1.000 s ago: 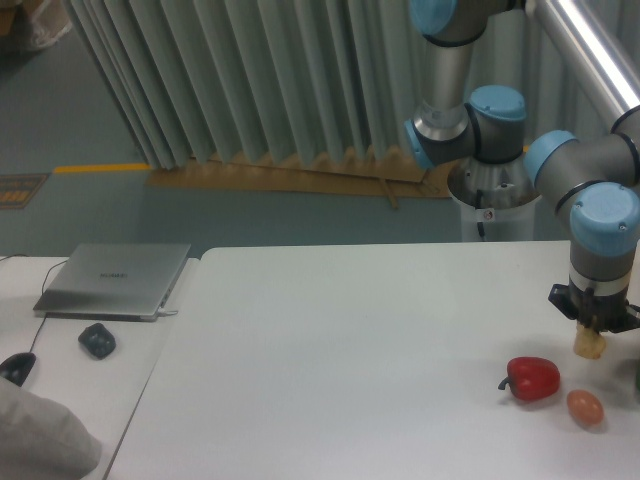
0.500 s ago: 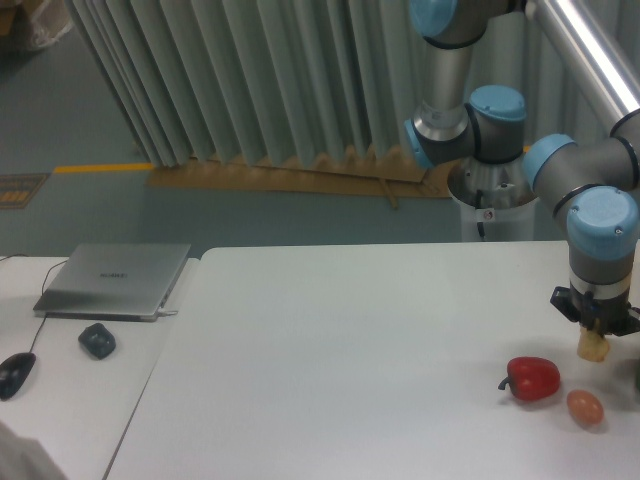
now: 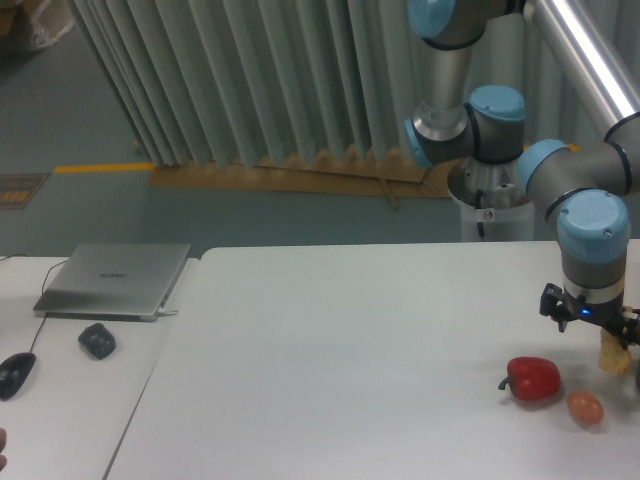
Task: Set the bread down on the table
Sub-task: 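Open the gripper to release the bread roll on the table, then raise the open gripper away from the placed bread roll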
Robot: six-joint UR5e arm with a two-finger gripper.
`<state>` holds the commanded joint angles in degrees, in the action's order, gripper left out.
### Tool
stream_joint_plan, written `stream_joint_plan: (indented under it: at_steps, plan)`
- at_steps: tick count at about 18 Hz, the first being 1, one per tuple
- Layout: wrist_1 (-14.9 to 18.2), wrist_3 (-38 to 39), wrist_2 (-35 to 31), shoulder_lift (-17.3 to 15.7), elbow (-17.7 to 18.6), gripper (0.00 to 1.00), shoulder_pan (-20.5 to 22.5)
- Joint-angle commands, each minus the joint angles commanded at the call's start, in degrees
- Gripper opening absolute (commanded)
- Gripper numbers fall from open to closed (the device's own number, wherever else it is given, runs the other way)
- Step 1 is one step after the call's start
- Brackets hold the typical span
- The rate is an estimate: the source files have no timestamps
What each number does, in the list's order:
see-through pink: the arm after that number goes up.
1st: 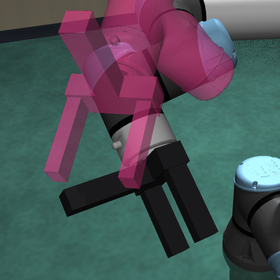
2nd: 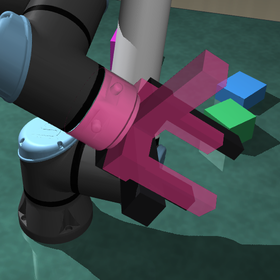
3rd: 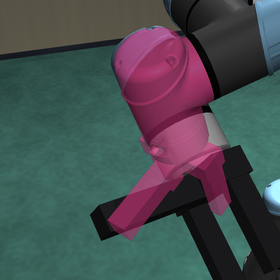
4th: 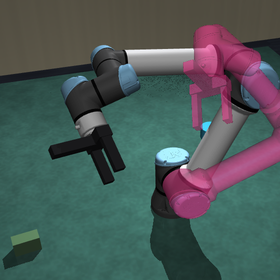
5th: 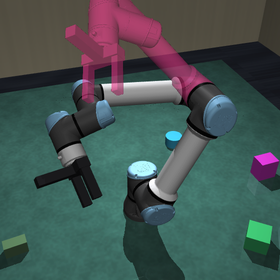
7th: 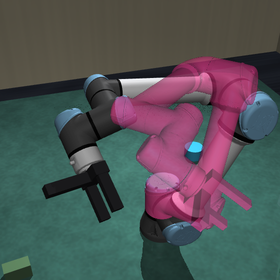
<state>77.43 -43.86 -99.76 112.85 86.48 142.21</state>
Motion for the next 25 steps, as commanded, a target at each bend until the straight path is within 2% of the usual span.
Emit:
stream_joint_plan:
  at_steps: [3,14,21,25]
  plan:
    - [-0.17,0.00,-0.09,-0.44,1.75,1.00,-1.05]
    - [-1.32,-0.17,0.35,-1.14,1.15,1.00,-1.06]
    - [-1.85,-2.45,5.88,-7.02,-0.26,1.00,-0.88]
    - [-1.23,-4.04,4.84,-7.21,-0.61,1.00,-1.06]
